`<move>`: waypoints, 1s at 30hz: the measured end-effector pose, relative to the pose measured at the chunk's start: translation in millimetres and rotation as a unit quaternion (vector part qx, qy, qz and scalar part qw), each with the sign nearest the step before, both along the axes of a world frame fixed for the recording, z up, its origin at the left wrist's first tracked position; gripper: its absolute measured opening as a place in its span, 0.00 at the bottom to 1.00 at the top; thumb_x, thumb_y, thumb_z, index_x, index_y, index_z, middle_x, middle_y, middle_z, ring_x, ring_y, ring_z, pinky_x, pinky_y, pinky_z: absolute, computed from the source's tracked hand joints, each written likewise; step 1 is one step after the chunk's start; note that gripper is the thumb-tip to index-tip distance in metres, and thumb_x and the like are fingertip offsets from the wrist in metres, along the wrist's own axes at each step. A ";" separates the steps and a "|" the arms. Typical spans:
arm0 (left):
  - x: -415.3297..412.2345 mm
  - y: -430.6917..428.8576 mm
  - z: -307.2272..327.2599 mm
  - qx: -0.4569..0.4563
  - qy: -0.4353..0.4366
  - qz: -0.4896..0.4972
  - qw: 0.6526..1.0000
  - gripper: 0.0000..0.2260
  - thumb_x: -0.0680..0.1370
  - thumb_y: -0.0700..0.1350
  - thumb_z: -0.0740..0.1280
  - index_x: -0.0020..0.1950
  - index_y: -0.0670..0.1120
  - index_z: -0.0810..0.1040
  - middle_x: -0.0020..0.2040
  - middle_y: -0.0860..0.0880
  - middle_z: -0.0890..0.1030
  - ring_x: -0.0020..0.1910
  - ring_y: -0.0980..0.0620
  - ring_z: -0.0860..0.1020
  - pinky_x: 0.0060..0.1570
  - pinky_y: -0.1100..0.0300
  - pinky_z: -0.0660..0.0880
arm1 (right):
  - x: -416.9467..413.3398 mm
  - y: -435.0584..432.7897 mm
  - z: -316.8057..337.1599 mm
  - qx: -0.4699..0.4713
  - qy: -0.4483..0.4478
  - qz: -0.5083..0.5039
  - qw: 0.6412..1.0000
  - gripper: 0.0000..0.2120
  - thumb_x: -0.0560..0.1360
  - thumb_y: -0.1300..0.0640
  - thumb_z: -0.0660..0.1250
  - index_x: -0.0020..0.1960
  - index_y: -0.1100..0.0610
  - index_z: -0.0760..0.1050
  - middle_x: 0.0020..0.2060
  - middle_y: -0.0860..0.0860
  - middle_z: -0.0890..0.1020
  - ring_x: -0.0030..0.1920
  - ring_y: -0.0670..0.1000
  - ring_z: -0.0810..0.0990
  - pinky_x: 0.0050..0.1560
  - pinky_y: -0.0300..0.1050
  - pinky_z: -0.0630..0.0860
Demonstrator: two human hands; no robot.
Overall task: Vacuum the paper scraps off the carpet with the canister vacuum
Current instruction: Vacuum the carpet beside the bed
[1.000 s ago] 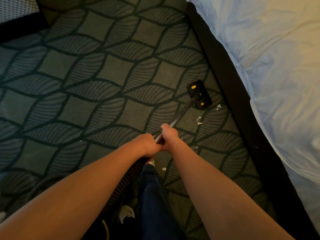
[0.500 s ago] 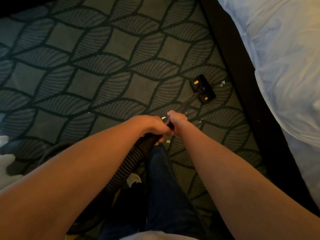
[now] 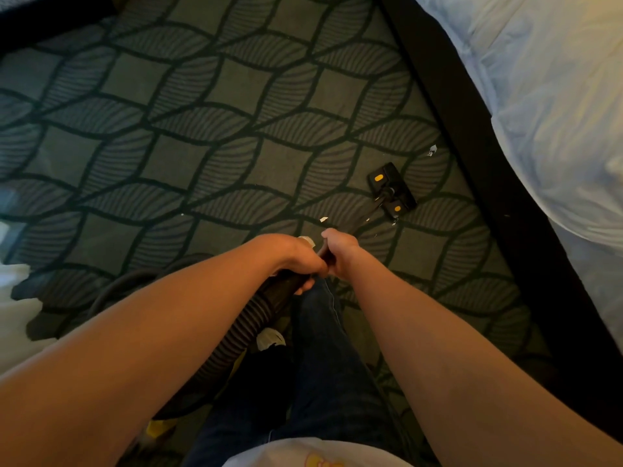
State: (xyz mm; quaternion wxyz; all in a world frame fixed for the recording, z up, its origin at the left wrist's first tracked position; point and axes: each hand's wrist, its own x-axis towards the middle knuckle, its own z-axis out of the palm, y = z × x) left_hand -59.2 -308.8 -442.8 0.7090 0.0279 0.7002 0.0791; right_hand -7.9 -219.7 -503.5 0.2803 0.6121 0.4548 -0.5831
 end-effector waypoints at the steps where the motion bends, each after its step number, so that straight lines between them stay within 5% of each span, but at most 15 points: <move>1: 4.1 -4.5 0.3 -0.001 -0.002 -0.004 1.000 0.10 0.80 0.47 0.64 0.44 0.41 0.75 0.30 0.47 0.76 0.28 0.51 0.75 0.37 0.58 0.76 | 4.3 -3.9 0.5 -0.001 0.001 0.001 1.000 0.06 0.82 0.57 0.60 0.56 0.59 0.70 0.42 0.58 0.76 0.36 0.54 0.74 0.36 0.51 0.75; 3: 13.8 -14.9 1.0 -0.002 -0.005 -0.010 1.000 0.11 0.80 0.48 0.63 0.43 0.41 0.75 0.30 0.47 0.76 0.29 0.51 0.76 0.41 0.57 0.77 | 14.3 -14.3 1.8 -0.008 0.002 0.000 1.000 0.08 0.82 0.56 0.60 0.58 0.59 0.70 0.47 0.59 0.77 0.36 0.54 0.75 0.35 0.51 0.75; 7: 32.6 -35.5 5.1 -0.006 -0.003 -0.011 1.000 0.11 0.80 0.47 0.63 0.44 0.41 0.75 0.31 0.46 0.76 0.30 0.51 0.76 0.46 0.55 0.77 | 33.6 -37.8 2.1 -0.024 -0.005 -0.003 1.000 0.09 0.81 0.55 0.60 0.58 0.59 0.69 0.41 0.57 0.76 0.37 0.54 0.76 0.30 0.50 0.73; 13: 61.8 -65.6 12.1 -0.013 -0.001 -0.017 1.000 0.10 0.81 0.47 0.61 0.47 0.40 0.74 0.31 0.46 0.75 0.28 0.51 0.75 0.36 0.57 0.77 | 62.3 -70.9 1.1 -0.014 -0.001 0.018 1.000 0.18 0.81 0.53 0.58 0.68 0.60 0.70 0.50 0.59 0.77 0.38 0.55 0.76 0.22 0.41 0.73; 23: 107.4 -97.8 25.8 -0.014 0.014 -0.040 0.999 0.10 0.82 0.44 0.60 0.46 0.39 0.74 0.33 0.45 0.76 0.29 0.50 0.75 0.38 0.57 0.76 | 102.9 -108.4 14.0 -0.032 -0.010 0.016 0.999 0.19 0.81 0.50 0.60 0.68 0.58 0.70 0.57 0.59 0.80 0.50 0.57 0.80 0.32 0.48 0.74; 27: 113.4 -112.9 31.1 -0.024 0.012 -0.045 0.999 0.10 0.82 0.44 0.60 0.50 0.38 0.75 0.35 0.44 0.76 0.31 0.50 0.76 0.40 0.55 0.78 | 112.4 -122.5 17.5 -0.044 -0.002 0.014 0.999 0.18 0.82 0.51 0.58 0.67 0.59 0.70 0.46 0.57 0.79 0.42 0.55 0.78 0.31 0.49 0.74; 30: 120.1 -121.2 35.6 -0.035 0.002 -0.062 0.997 0.11 0.82 0.45 0.60 0.46 0.39 0.74 0.36 0.44 0.76 0.33 0.48 0.76 0.38 0.55 0.78 | 117.7 -131.7 24.7 -0.062 -0.010 0.008 0.998 0.14 0.82 0.51 0.58 0.64 0.58 0.68 0.47 0.58 0.77 0.44 0.55 0.78 0.33 0.50 0.75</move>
